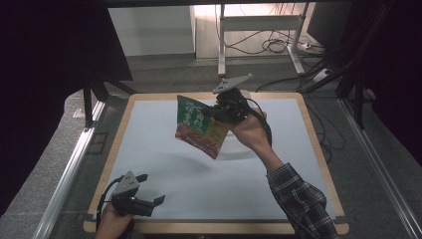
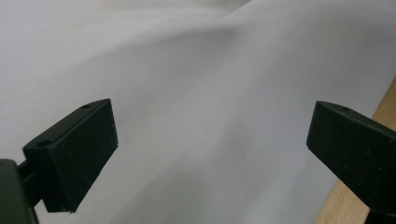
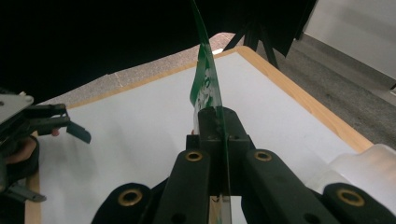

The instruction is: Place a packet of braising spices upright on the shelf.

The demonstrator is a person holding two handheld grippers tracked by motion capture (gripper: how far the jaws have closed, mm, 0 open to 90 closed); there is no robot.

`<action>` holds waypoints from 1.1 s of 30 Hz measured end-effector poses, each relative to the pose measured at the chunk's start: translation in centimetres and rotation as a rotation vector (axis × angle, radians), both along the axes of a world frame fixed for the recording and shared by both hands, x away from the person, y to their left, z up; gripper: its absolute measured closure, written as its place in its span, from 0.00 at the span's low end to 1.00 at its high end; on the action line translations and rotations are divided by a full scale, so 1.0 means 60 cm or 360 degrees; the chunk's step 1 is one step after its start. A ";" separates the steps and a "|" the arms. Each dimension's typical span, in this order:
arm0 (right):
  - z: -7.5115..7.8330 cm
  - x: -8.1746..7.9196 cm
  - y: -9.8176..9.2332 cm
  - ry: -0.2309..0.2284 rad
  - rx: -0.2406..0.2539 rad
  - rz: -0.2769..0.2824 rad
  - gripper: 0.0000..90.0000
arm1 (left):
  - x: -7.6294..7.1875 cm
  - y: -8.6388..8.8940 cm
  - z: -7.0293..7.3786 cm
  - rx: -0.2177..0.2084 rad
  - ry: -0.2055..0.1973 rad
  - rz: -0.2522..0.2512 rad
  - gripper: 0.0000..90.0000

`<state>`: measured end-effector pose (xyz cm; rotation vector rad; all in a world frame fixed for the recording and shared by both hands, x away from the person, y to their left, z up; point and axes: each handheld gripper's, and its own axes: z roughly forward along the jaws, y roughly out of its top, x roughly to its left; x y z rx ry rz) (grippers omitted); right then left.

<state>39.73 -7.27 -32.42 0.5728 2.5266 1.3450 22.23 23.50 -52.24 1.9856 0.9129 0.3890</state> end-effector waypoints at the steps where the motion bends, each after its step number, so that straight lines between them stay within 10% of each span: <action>1: 0.002 0.003 0.001 -0.0002 0.0001 -0.0004 1.00 | 0.000 0.000 0.000 0.0000 0.0000 -0.0001 0.02; 33: 0.051 0.096 -0.025 -0.0101 -0.0030 -0.0093 0.99 | 0.000 0.000 0.000 -0.0005 0.0001 -0.0006 0.02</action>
